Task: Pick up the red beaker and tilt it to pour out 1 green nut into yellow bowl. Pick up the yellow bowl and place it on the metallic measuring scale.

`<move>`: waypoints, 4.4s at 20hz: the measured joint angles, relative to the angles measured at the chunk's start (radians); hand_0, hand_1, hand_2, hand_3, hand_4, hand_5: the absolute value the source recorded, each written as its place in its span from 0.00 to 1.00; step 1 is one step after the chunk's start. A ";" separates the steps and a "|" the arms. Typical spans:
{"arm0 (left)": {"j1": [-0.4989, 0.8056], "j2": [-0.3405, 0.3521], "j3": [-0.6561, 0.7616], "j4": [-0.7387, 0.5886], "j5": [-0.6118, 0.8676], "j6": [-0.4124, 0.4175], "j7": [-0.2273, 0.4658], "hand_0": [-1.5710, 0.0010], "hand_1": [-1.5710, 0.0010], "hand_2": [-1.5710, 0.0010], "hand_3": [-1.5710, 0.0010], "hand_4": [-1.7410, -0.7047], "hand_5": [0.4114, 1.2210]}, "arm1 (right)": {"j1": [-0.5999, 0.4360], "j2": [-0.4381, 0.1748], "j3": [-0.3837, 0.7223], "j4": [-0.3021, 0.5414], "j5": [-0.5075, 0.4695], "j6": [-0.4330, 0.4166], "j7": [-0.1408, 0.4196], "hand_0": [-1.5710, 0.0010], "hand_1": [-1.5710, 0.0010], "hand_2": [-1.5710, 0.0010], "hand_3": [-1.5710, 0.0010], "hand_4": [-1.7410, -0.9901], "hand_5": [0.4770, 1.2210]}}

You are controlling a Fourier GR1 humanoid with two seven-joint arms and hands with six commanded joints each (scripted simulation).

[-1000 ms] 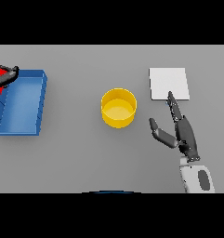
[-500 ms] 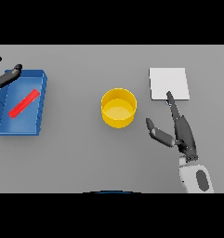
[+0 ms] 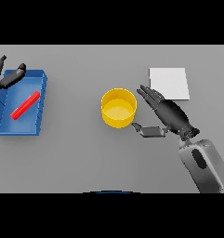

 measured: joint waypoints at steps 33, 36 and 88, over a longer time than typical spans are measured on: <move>0.024 0.027 0.005 0.002 0.000 -0.034 -0.034 1.00 1.00 1.00 1.00 0.92 0.36 | -0.478 0.033 0.358 0.512 0.270 0.272 -0.205 0.36 0.38 0.40 0.50 0.27 0.82; 0.006 0.032 0.010 0.025 -0.003 -0.036 -0.043 1.00 1.00 1.00 1.00 0.92 0.37 | -0.482 0.026 0.361 0.502 0.256 0.296 -0.210 0.19 0.19 0.24 0.35 0.14 0.91; 0.014 0.021 0.016 -0.043 0.037 -0.045 0.072 1.00 1.00 1.00 1.00 0.87 0.46 | -0.579 -0.160 0.091 0.813 0.206 0.141 -0.093 0.00 0.00 0.11 0.12 0.00 1.00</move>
